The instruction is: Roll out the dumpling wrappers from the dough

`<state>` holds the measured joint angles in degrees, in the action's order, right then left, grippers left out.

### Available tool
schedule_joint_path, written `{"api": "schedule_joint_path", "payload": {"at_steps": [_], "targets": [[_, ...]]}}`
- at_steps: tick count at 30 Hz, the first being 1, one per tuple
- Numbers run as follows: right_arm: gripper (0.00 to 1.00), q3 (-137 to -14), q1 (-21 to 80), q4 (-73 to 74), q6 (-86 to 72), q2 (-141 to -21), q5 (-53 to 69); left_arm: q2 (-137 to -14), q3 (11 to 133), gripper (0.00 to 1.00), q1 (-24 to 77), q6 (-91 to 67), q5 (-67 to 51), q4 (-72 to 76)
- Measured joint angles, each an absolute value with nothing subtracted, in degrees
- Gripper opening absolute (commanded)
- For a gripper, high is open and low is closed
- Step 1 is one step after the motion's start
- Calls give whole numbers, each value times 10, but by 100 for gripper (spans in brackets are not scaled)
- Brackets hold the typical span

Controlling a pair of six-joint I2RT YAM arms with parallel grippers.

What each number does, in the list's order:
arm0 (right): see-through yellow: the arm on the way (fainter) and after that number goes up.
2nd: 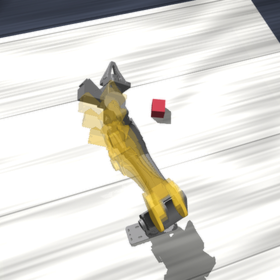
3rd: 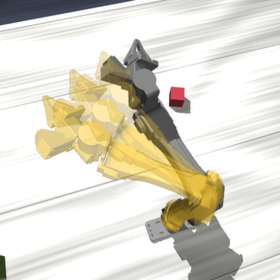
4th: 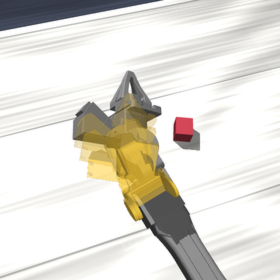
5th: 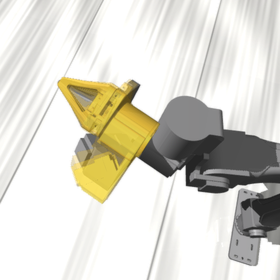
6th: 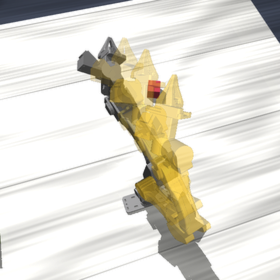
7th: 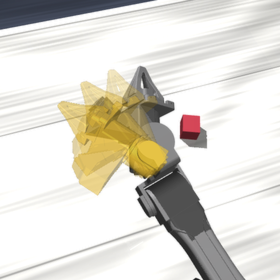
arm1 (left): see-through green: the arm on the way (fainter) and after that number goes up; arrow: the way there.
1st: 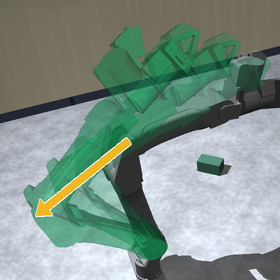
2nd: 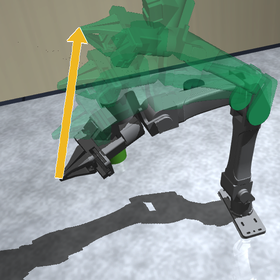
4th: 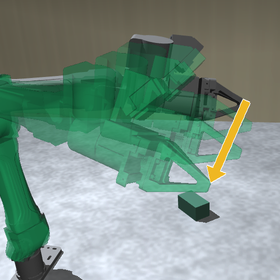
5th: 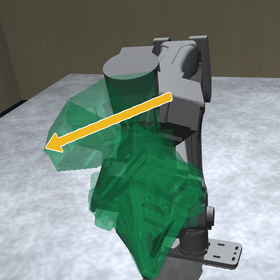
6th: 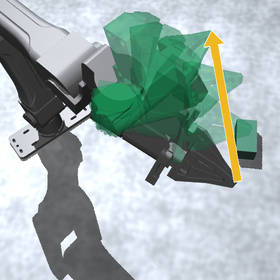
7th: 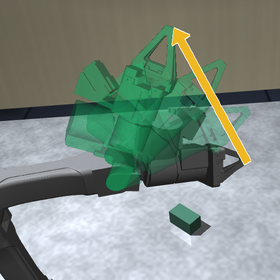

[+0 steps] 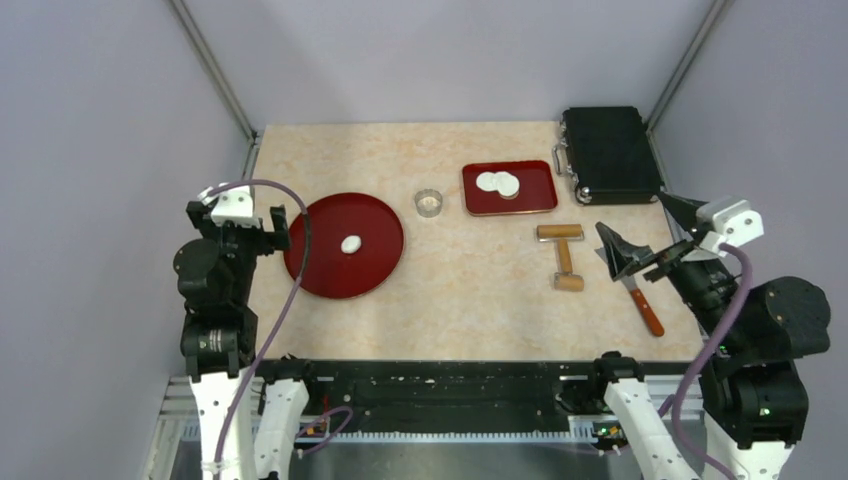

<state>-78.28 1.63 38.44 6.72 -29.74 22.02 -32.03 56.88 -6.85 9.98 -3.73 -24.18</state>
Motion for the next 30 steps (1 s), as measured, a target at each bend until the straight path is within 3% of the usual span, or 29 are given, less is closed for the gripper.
{"api": "schedule_joint_path", "payload": {"at_steps": [6,13,19,30], "targets": [[99,-690,19,370,130,-292,226,-359,561,99,-69,126,-73,-244],[99,-576,21,354,161,-274,228,-404,554,99,-69,176,-142,-247],[99,-499,21,313,149,-268,253,-517,540,99,-40,224,-137,-244],[99,-438,21,285,149,-273,256,-627,423,99,253,317,-10,-246]]}}
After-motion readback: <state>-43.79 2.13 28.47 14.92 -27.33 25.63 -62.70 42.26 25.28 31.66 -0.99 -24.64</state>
